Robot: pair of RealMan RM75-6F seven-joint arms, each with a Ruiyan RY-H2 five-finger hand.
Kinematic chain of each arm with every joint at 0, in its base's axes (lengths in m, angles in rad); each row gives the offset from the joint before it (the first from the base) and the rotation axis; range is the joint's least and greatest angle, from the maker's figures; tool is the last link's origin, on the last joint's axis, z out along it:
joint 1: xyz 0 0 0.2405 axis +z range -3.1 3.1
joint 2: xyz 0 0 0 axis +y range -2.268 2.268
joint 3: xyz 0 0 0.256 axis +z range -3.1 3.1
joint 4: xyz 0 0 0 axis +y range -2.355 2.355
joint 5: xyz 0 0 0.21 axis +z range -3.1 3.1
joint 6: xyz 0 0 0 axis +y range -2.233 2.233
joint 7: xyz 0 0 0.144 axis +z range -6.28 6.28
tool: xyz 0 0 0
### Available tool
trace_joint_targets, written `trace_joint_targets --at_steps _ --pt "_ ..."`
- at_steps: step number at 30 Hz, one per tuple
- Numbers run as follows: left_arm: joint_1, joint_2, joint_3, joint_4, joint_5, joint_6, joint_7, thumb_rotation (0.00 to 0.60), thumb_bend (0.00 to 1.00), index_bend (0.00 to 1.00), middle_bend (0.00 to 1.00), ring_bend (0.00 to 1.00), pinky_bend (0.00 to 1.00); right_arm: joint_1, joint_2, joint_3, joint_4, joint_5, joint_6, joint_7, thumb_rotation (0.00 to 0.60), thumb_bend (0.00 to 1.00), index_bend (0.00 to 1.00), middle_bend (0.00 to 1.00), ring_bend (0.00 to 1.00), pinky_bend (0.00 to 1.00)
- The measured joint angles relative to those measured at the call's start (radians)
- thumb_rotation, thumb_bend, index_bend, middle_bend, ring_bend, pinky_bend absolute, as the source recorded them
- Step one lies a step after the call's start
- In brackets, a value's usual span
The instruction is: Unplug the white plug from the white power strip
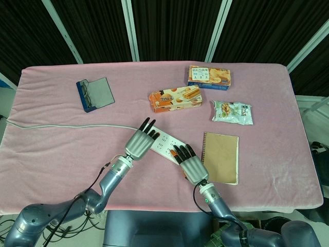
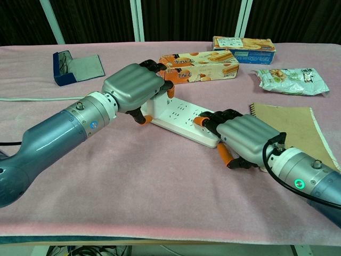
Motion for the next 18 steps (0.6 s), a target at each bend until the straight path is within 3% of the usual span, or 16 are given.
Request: trace_joint_targets --at_steps 12,18 --pt "-0.007 0.004 0.006 -0.001 0.011 -0.016 0.0 0.6 0.52 0.43 0.42 0.0 0.05 0.006 0.007 -0.008 -0.009 0.001 -0.02 -0.009 0.6 0.75 0.0 0.0 0.06 0.05" --pt "-0.009 0.031 -0.001 -0.043 -0.005 -0.043 0.011 0.6 0.52 0.44 0.41 0.0 0.05 0.014 0.017 -0.007 -0.023 0.005 -0.032 -0.023 0.6 0.75 0.0 0.0 0.06 0.05"
